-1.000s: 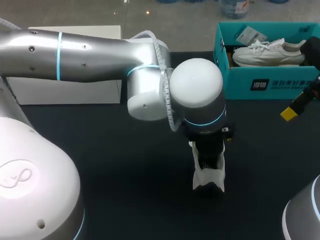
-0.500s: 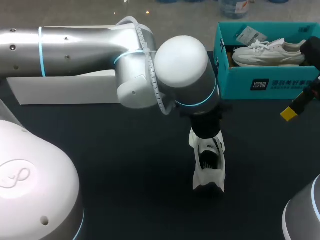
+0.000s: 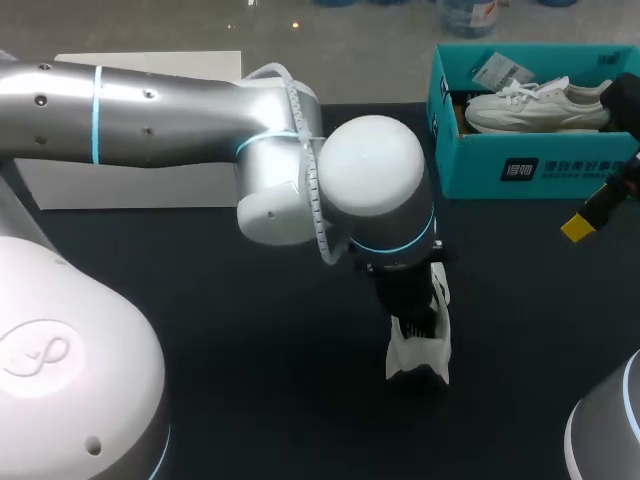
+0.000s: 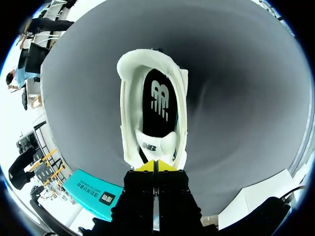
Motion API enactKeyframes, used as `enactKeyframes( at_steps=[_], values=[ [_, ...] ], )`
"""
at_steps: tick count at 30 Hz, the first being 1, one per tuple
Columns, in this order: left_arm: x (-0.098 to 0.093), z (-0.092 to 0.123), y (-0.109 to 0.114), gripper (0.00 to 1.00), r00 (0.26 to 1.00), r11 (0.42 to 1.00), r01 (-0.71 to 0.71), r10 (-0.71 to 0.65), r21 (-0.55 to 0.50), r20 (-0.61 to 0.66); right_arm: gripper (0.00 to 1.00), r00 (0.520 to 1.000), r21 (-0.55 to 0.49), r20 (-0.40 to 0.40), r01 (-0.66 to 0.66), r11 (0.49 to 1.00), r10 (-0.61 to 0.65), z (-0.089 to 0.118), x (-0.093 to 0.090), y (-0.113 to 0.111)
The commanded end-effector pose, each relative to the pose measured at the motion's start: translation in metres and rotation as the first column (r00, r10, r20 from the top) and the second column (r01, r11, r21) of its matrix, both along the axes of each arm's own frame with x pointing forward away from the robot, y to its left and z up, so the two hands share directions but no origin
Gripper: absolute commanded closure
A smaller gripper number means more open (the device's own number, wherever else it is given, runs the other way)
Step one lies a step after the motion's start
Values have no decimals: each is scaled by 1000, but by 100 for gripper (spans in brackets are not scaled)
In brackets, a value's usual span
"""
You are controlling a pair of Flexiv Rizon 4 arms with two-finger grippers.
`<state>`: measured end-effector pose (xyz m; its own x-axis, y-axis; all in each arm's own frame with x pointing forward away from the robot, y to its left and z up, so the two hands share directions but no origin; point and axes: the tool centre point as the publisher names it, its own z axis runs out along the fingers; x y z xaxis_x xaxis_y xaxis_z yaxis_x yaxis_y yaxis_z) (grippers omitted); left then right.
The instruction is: Take the shoe out of the shoebox, open the shoe tongue, remove and reinsert the insole, then place the shoe into the shoebox
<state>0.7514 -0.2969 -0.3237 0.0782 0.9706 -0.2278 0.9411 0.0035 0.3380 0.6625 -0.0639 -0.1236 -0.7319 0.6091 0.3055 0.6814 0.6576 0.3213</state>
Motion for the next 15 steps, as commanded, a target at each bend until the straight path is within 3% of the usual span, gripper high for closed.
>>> enactKeyframes(
  at_steps=[1, 9, 15],
  values=[
    [-7, -8, 1, 100, 1000, 1000, 0, 0, 7, -3, 0, 1000, -3, -5, -1, 1000, 1, 0, 3, 1],
    [-15, -20, 1, 100, 1000, 1000, 10, -10, 29, -22, 0, 1000, -3, -5, -1, 1000, 1, 0, 3, 1],
    [-2, -6, -9, 100, 1000, 1000, -7, 7, 0, 7, 0, 1000, -3, -5, -1, 1000, 1, 0, 3, 1]
  ],
)
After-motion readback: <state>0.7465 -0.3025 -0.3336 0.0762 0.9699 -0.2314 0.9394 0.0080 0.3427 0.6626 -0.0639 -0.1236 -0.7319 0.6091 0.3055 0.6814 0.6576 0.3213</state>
